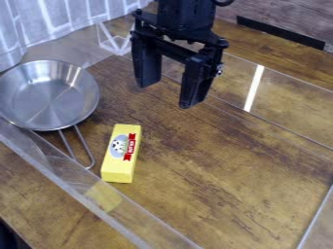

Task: Put the yellow object in the silver pan

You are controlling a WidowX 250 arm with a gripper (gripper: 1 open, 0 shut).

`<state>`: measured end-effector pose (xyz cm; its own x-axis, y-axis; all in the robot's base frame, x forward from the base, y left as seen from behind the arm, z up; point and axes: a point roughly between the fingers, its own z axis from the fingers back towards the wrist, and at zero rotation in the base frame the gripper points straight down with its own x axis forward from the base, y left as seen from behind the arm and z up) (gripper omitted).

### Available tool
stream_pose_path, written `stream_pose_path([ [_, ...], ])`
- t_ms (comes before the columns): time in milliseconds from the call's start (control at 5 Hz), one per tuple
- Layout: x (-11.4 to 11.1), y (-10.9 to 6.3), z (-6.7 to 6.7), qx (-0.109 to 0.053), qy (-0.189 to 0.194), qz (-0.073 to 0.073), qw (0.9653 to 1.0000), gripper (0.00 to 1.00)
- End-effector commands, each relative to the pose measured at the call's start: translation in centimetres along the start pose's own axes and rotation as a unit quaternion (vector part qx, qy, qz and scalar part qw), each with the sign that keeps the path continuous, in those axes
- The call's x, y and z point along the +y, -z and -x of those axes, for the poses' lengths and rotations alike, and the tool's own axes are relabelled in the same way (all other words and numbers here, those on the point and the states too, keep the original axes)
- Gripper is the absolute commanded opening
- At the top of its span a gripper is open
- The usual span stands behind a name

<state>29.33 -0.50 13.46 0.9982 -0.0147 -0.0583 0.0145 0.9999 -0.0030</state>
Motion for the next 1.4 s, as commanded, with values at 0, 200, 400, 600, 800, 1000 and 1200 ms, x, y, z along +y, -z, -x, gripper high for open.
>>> stream_pose_path([
  [0,0.1,0.6,0.1,0.006,-0.001,0.0,1.0,1.0],
  [200,0.1,1.2,0.3,0.011,-0.002,0.001,0.9999,1.0],
  [400,0.4,1.8,0.7,0.013,-0.009,0.0,0.9999,1.0],
  [600,1.2,2.9,1.3,0.01,-0.024,-0.002,0.9997,1.0],
  [800,2.4,4.2,2.0,0.008,-0.039,-0.006,0.9992,1.0],
  [1000,3.4,5.4,2.1,0.005,-0.052,-0.007,0.9986,1.0],
  [1200,3.7,5.9,2.2,0.003,-0.055,-0.007,0.9984,1.0],
])
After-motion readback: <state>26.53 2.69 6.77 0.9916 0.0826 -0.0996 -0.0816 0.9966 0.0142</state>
